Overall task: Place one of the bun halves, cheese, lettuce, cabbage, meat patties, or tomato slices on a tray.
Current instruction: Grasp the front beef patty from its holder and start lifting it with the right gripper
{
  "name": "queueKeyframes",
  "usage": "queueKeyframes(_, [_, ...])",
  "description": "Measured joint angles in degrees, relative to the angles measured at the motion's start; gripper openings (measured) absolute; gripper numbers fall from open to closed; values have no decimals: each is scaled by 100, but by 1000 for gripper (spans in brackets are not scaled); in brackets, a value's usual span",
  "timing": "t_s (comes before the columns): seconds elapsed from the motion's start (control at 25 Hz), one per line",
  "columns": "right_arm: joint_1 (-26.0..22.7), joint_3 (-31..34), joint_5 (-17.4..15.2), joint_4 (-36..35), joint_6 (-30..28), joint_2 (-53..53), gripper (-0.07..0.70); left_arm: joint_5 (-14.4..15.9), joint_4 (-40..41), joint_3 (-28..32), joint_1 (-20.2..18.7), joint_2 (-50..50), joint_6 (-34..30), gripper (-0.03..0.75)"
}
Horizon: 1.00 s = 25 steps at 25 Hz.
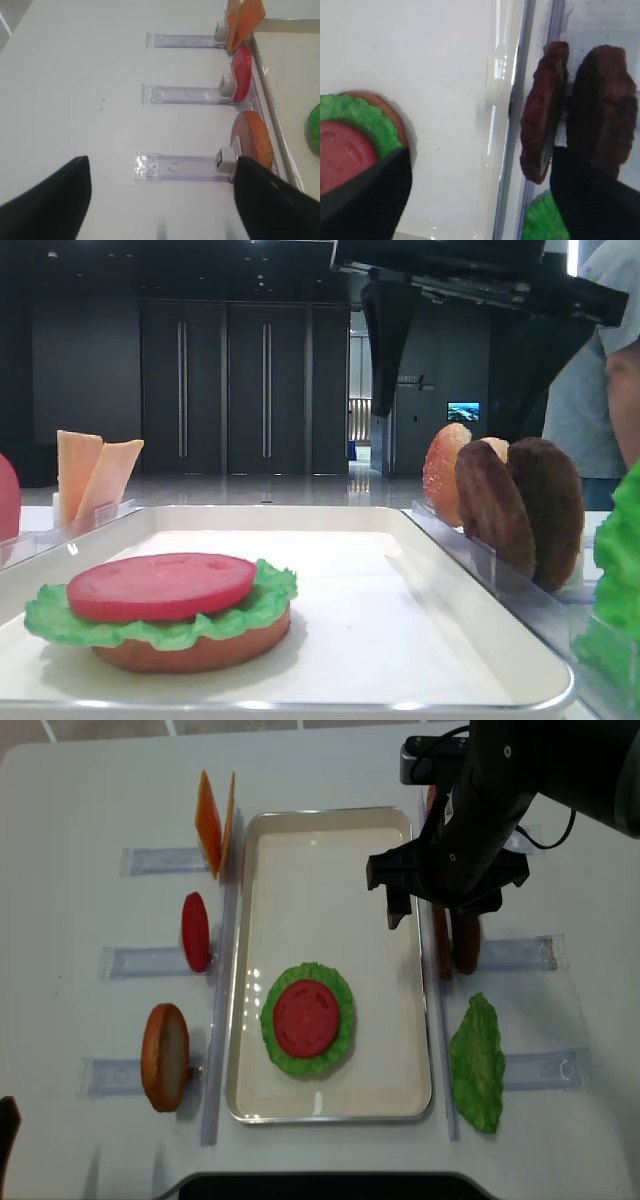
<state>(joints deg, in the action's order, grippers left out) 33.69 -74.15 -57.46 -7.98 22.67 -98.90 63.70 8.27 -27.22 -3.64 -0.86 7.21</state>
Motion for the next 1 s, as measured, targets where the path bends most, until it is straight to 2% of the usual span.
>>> queueKeyframes(0.64, [0,0,128,303,-6,-377,540,0,0,0,0,0,0,692])
queueKeyframes(0.8, [0,0,133,569,51,-437,539,0,0,0,0,0,0,692])
queueKeyframes(1.0, [0,0,129,798,74,-437,483,0,0,0,0,0,0,692])
